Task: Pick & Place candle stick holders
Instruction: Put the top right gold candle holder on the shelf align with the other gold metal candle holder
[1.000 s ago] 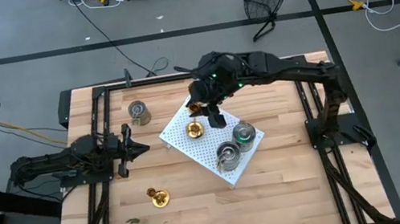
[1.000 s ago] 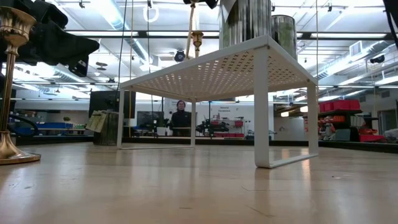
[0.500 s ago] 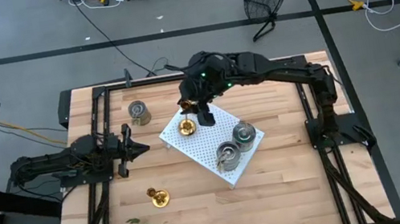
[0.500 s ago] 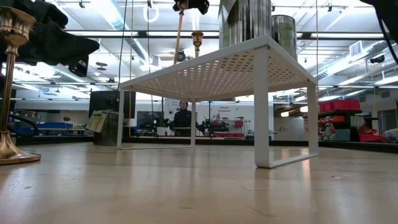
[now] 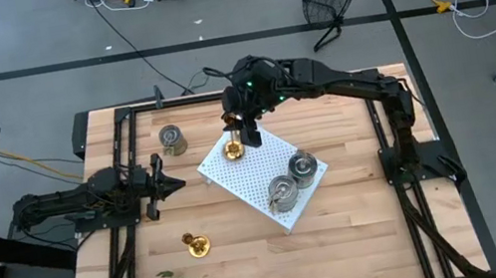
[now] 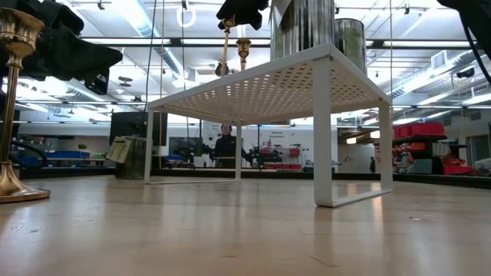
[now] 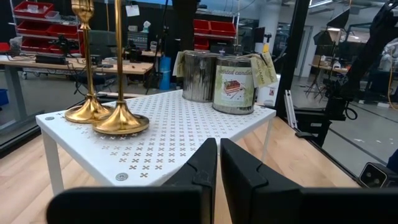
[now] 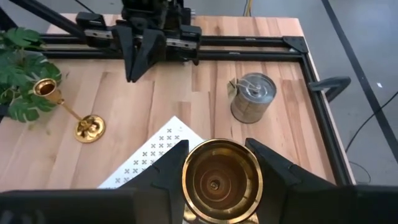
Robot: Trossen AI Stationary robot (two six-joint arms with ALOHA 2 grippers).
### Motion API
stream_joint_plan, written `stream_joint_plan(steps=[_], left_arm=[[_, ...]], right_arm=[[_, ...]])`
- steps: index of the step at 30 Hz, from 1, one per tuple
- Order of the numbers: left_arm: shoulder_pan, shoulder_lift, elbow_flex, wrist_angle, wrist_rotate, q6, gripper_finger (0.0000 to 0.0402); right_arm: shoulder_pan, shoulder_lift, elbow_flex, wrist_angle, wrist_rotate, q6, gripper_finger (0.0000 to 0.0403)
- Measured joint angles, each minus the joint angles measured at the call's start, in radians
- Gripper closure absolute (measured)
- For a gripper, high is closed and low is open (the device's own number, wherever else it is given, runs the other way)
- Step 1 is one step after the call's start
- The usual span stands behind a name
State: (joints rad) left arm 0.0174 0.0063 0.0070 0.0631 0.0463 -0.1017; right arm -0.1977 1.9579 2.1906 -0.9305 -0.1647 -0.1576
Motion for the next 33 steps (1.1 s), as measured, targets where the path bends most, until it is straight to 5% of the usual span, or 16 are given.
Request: stream_joint_plan(steps=[33], left_arm=[[0.0, 0.0, 0.0, 0.0, 0.0, 0.0, 0.0376]], right_arm=[[-0.009, 0.014, 0.001, 0.004, -0.011, -0.012, 0.026]])
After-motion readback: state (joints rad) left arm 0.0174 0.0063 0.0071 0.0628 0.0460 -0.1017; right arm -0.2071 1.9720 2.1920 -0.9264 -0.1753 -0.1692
